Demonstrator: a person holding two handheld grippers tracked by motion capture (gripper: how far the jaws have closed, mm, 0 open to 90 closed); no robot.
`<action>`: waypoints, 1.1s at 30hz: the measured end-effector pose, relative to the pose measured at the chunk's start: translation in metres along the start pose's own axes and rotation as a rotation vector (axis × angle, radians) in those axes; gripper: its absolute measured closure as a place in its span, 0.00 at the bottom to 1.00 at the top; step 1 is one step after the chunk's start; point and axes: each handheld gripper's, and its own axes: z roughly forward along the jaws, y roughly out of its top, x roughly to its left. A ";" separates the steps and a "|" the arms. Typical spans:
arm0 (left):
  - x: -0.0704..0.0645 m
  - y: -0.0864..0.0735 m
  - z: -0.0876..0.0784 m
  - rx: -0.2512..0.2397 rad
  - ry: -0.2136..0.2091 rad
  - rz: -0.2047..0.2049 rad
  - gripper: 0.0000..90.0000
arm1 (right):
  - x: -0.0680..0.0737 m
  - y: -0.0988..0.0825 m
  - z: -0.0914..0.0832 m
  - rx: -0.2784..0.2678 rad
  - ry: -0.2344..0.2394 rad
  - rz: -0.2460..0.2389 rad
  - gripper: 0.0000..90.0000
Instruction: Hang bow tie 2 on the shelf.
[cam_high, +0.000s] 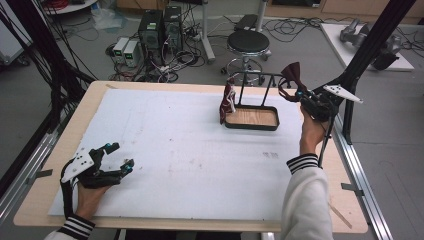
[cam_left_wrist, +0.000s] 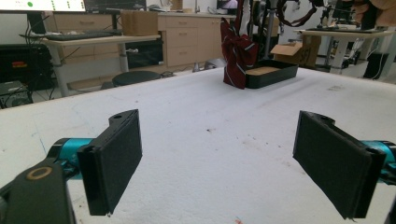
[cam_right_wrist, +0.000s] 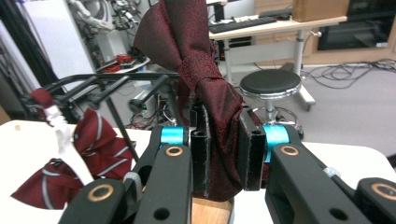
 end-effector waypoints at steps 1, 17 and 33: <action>0.000 0.000 0.000 -0.001 0.001 0.000 0.18 | -0.001 -0.001 0.000 0.004 -0.005 0.005 0.87; 0.000 0.000 0.000 0.001 -0.002 -0.001 0.18 | -0.008 -0.013 0.015 0.079 -0.093 0.098 0.86; 0.000 0.000 0.000 -0.001 -0.001 0.000 0.18 | -0.009 -0.016 0.020 0.145 -0.121 0.051 0.82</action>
